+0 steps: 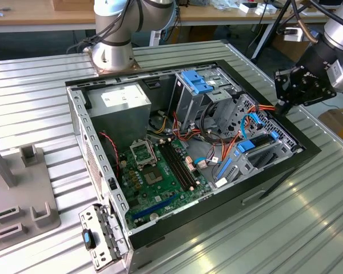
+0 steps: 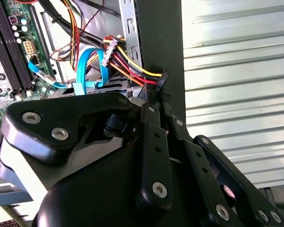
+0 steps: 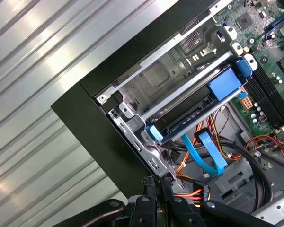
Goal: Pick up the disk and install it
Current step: 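Insert the first disk wire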
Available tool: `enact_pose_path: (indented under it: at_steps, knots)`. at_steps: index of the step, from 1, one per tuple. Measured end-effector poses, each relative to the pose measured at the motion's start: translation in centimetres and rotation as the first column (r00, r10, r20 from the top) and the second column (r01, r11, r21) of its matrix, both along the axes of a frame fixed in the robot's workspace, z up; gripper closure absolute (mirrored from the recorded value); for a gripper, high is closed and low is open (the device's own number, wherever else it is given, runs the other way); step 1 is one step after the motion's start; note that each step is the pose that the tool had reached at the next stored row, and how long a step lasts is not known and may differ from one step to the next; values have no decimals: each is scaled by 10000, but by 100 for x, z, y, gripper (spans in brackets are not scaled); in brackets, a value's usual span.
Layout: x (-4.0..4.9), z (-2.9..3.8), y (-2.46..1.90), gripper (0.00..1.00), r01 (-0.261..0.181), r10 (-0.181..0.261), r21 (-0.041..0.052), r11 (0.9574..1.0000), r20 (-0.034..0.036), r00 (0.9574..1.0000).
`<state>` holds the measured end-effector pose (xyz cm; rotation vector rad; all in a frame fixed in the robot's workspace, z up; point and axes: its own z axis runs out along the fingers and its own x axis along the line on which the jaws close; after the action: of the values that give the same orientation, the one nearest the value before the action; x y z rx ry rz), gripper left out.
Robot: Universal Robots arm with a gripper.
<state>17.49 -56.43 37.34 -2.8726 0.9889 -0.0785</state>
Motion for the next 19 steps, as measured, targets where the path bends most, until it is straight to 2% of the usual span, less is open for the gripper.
enact_pose_path:
  at_steps: [4,6,7,10,14,15,18,19]
  knots:
    - [-26,0,0,83,606,-606,-6,9982,0,9982]
    - [-35,0,1,83,625,-625,-5,9980,1,9980]
    - [-71,0,0,83,676,-676,-5,9977,0,9977]
    - [-92,-1,0,83,1018,-1018,-5,9948,0,9948]
    - [-102,-1,0,83,1703,-1703,-5,9854,0,9854]
    - [-102,-1,0,83,2085,-2085,-5,9780,0,9780]
    - [-102,-1,0,83,2568,-2568,-5,9665,0,9665]
    - [-104,0,0,83,2639,-2639,-5,9645,1,9645]
